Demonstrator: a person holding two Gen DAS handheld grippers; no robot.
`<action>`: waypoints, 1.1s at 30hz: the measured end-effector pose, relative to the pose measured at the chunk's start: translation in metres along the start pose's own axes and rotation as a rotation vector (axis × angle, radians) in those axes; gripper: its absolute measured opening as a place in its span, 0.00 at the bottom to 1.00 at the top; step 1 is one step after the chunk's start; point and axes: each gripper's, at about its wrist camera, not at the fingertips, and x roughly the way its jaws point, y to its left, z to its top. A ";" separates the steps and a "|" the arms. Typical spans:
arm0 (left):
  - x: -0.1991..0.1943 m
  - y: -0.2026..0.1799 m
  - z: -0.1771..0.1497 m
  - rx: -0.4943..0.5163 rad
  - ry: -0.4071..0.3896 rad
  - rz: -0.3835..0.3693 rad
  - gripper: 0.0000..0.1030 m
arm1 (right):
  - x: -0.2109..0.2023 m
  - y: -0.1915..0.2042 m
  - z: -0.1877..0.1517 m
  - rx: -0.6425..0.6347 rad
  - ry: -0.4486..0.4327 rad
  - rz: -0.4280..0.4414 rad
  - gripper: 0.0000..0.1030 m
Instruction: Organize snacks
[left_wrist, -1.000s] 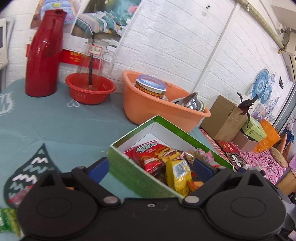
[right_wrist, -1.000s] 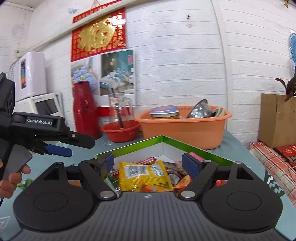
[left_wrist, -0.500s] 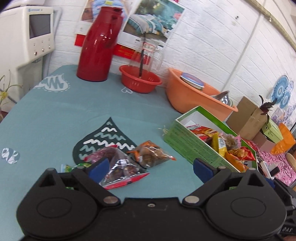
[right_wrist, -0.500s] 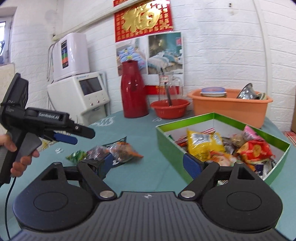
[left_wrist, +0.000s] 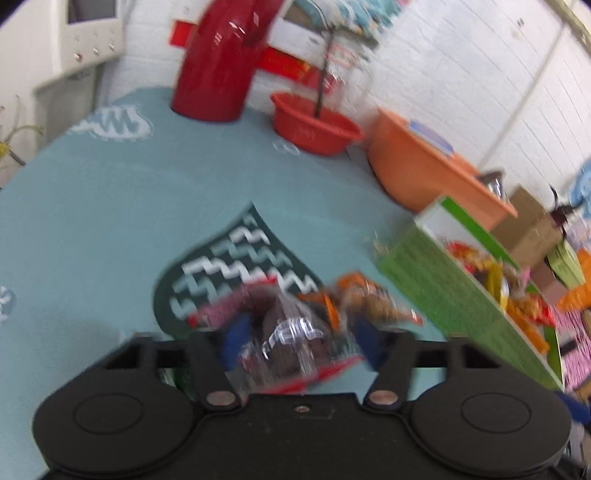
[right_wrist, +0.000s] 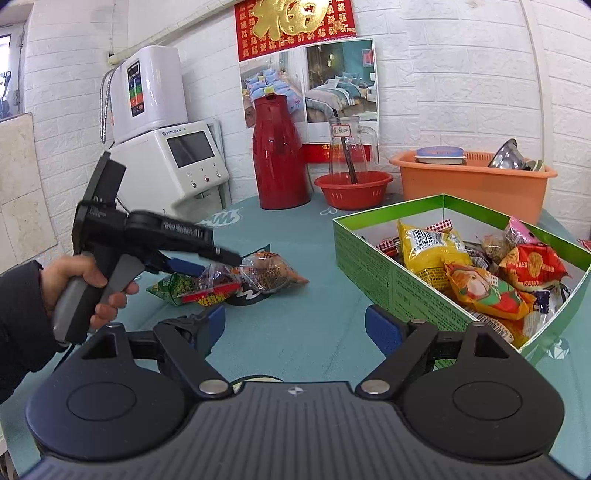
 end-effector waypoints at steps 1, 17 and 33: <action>-0.003 -0.003 -0.006 0.014 -0.004 -0.014 0.76 | 0.001 -0.001 -0.001 0.007 0.004 0.003 1.00; -0.049 -0.043 -0.060 0.053 -0.011 -0.153 1.00 | 0.036 0.015 -0.025 0.056 0.143 0.104 1.00; -0.015 -0.017 -0.037 0.057 0.046 -0.179 1.00 | 0.094 0.026 -0.014 0.126 0.183 0.125 1.00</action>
